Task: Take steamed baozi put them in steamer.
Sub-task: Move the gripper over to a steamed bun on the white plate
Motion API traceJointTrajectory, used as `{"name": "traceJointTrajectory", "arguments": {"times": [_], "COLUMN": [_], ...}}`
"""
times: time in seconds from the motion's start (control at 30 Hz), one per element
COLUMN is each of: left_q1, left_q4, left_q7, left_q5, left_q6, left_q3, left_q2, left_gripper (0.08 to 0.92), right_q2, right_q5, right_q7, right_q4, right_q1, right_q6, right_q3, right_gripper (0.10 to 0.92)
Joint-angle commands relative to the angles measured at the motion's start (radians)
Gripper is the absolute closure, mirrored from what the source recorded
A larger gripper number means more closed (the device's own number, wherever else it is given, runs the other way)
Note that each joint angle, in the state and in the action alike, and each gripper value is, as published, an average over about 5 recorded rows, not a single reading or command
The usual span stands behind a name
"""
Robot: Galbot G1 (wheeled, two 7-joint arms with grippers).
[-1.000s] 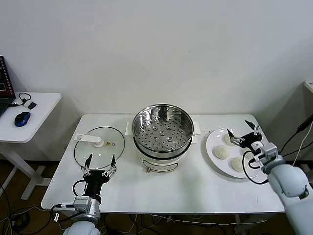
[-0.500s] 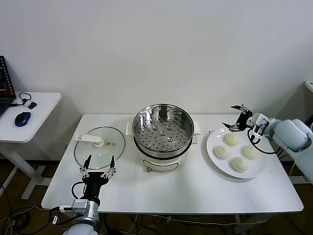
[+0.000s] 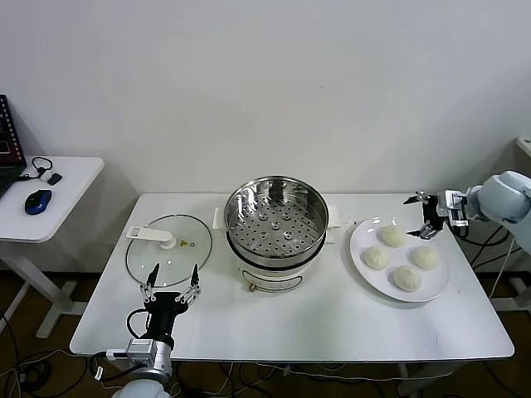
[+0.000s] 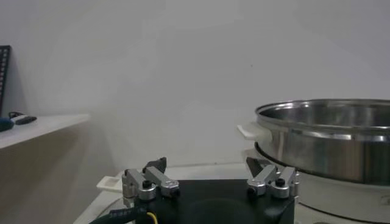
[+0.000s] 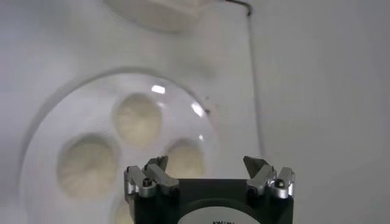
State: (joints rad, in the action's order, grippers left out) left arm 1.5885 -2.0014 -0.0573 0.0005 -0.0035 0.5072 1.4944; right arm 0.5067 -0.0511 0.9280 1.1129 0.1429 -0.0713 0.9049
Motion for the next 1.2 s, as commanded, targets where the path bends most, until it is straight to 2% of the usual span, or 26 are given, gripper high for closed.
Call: {"name": "traceJointTrajectory", "arguments": {"times": [0.03, 0.43, 0.87, 1.2], "left_q1": [0.0, -0.005, -0.017, -0.023], "left_q4": [0.011, 0.027, 0.041, 0.054], "left_q7": [0.0, 0.005, 0.011, 0.014], "left_q5": [-0.009, -0.039, -0.067, -0.076], "left_q6": [-0.006, -0.004, 0.004, 0.003], "left_q3": [0.001, 0.015, 0.024, 0.035], "left_q2": [-0.003, -0.021, -0.047, -0.071], "left_gripper": [0.177, 0.177, 0.177, 0.177], "right_q2": [0.11, 0.355, 0.466, 0.506], "right_q5": [0.031, 0.003, 0.064, 0.083], "right_q7": [0.097, 0.107, 0.113, 0.116], "right_q4": [-0.211, -0.5, -0.66, -0.715], "right_q1": [0.182, 0.099, 0.037, 0.023], "right_q6": [-0.123, -0.116, -0.125, -0.116], "right_q3": [0.226, 0.177, 0.111, 0.092], "right_gripper": [0.203, 0.203, 0.203, 0.203]}}
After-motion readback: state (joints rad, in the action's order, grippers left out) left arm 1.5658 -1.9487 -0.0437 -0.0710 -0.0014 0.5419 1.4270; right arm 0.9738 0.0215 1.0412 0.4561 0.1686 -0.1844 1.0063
